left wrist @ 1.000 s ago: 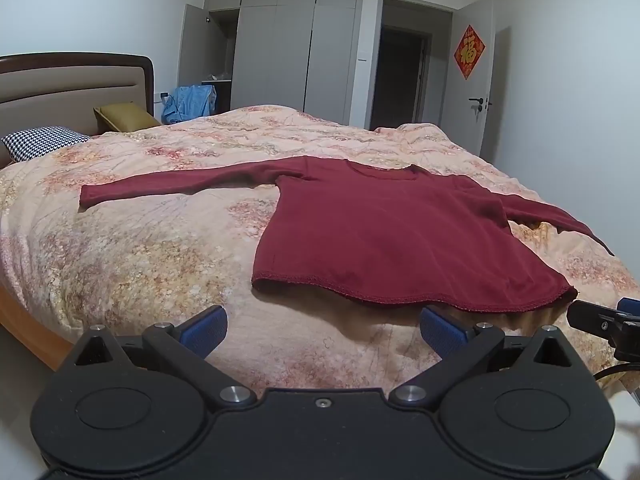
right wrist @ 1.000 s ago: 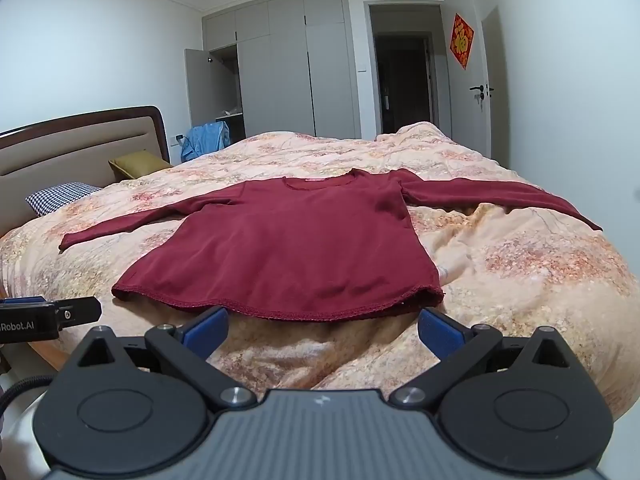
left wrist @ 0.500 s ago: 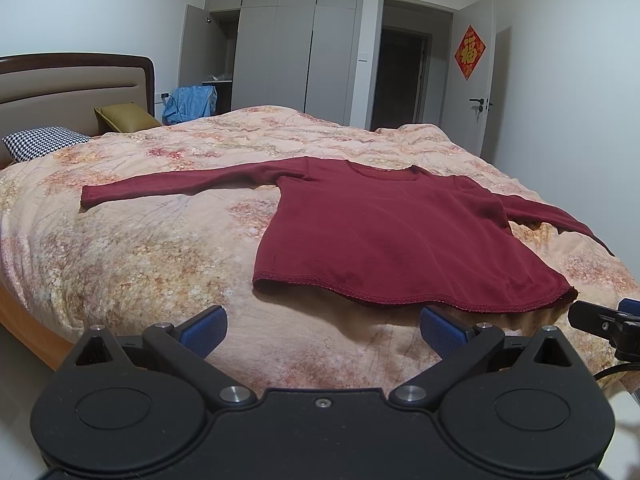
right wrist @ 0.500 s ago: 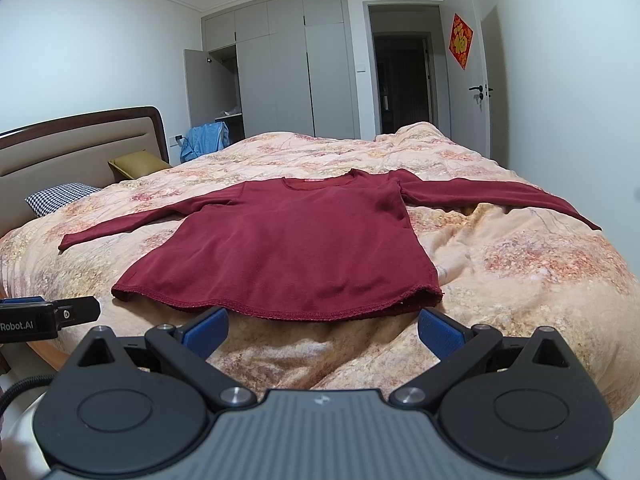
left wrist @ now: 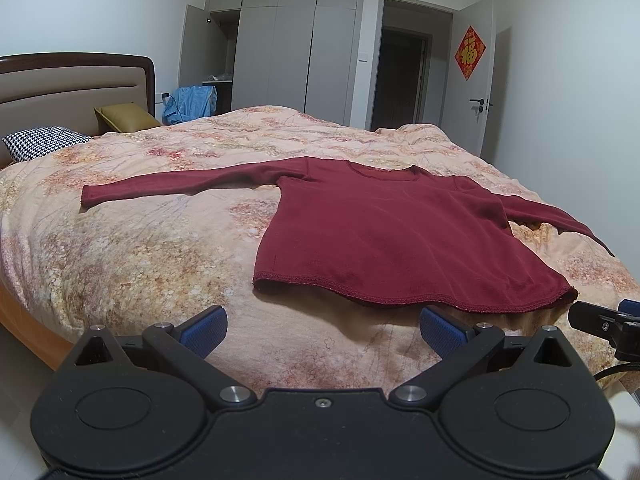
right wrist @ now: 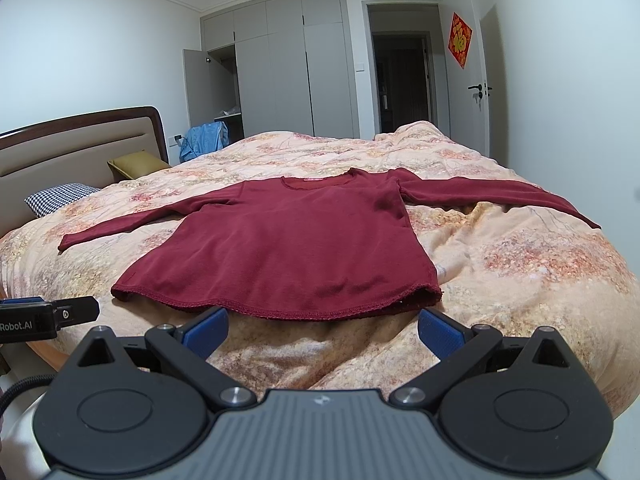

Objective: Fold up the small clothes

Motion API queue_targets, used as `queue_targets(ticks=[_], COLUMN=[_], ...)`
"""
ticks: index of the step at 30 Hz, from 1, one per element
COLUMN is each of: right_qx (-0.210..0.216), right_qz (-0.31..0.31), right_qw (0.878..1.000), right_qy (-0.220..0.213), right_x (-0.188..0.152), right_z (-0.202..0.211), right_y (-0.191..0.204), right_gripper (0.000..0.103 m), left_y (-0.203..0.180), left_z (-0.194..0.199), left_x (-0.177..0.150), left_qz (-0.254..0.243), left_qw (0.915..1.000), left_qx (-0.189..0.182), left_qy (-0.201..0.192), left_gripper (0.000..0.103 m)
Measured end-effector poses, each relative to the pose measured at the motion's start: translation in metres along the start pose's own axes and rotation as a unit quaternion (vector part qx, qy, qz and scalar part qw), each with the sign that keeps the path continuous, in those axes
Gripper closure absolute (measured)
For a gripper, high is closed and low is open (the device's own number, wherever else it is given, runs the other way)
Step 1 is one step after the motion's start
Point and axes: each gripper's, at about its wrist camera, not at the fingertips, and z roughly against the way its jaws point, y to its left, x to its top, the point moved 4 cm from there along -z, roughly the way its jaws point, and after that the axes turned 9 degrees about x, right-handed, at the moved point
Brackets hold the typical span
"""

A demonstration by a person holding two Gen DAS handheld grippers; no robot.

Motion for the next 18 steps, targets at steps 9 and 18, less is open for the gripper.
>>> queue_targets(ticks=[9, 18], right_qx=[0.0, 0.0], right_qz=[-0.001, -0.003], right_qw=[1.0, 1.0], right_qy=[0.001, 0.003], right_x=[0.0004, -0.0021], right_z=[-0.0006, -0.0005], right_y=[0.0, 0.0001], right_gripper=[0.0, 0.0], left_y=[0.0, -0.0006], left_z=[0.0, -0.0023], left_x=[-0.0001, -0.0024], left_qz=[0.0, -0.002], left_qw=[1.0, 1.0], left_qx=[0.0, 0.0], left_qy=[0.0, 0.006], left_gripper=[0.001, 0.001])
